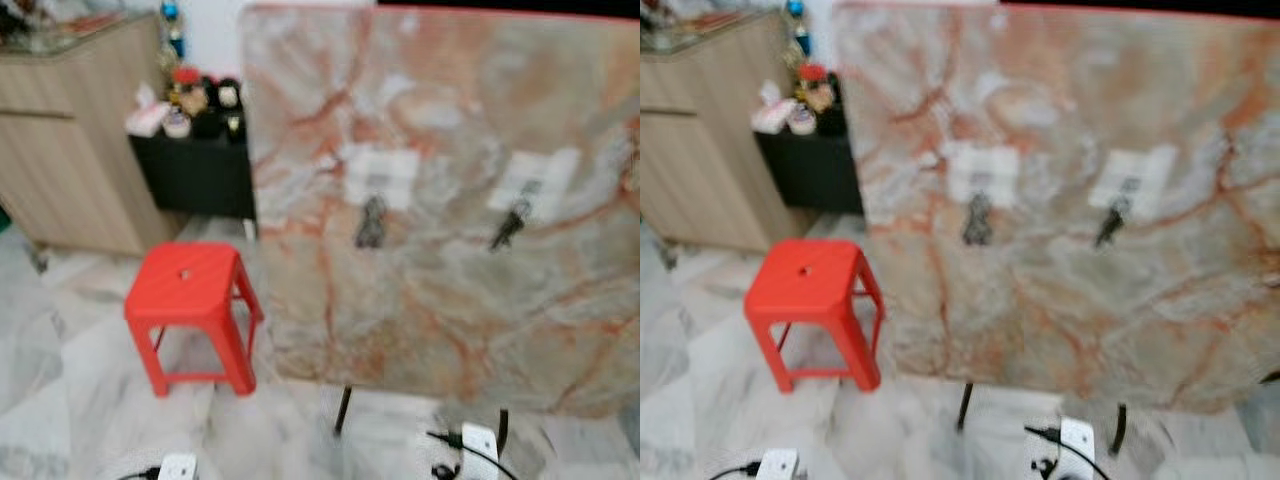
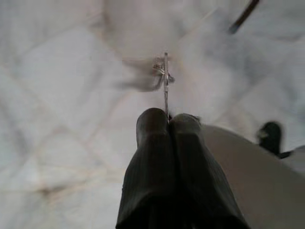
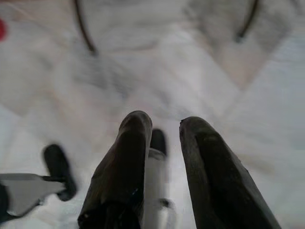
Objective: Hang keys on a hook
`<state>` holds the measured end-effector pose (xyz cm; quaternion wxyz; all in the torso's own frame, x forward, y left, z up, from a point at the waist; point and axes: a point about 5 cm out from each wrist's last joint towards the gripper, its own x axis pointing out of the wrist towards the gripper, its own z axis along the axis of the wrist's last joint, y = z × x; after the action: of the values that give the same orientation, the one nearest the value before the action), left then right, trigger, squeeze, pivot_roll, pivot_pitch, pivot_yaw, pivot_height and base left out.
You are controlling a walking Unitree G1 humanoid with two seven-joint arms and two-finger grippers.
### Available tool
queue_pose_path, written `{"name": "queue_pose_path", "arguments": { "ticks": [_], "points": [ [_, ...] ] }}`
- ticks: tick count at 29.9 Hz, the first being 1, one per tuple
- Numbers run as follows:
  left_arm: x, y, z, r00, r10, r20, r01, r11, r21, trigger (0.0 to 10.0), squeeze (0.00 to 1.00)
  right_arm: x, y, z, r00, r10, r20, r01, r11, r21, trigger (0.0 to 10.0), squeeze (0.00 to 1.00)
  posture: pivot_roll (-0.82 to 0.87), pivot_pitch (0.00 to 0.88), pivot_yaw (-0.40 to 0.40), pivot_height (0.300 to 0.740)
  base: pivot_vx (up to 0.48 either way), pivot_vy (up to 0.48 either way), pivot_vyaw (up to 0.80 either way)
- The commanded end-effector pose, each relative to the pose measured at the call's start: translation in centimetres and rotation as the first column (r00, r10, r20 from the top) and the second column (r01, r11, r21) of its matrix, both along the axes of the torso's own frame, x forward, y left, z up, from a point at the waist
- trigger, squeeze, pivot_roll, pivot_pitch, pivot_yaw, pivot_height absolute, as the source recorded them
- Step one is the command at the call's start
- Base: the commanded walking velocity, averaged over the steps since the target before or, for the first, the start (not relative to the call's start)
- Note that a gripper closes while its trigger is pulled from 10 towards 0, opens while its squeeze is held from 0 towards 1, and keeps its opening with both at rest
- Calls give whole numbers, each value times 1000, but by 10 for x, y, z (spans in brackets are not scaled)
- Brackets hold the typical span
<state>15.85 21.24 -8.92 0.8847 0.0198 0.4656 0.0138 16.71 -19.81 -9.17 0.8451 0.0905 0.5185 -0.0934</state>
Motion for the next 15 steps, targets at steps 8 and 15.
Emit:
{"name": "queue_pose_path", "arguments": {
  "ticks": [8, 15],
  "points": [
    [-12, 7, -4, 999, -9, -46, 10, 1000, 20, 10000, 0, 5, 4, 1, 1000, -12, 11, 12, 1000, 4, 10000, 0, 25, 0, -15, 740, 0, -350, 0],
    [-15, 6, -5, 999, -13, -51, 13, 1000, 17, 10000, 0, 4, 3, 1, 1000, -6, 12, 6, 1000, 2, 10000, 0, 26, 0, -17, 740, 0, -480, 0]
  ]
}}
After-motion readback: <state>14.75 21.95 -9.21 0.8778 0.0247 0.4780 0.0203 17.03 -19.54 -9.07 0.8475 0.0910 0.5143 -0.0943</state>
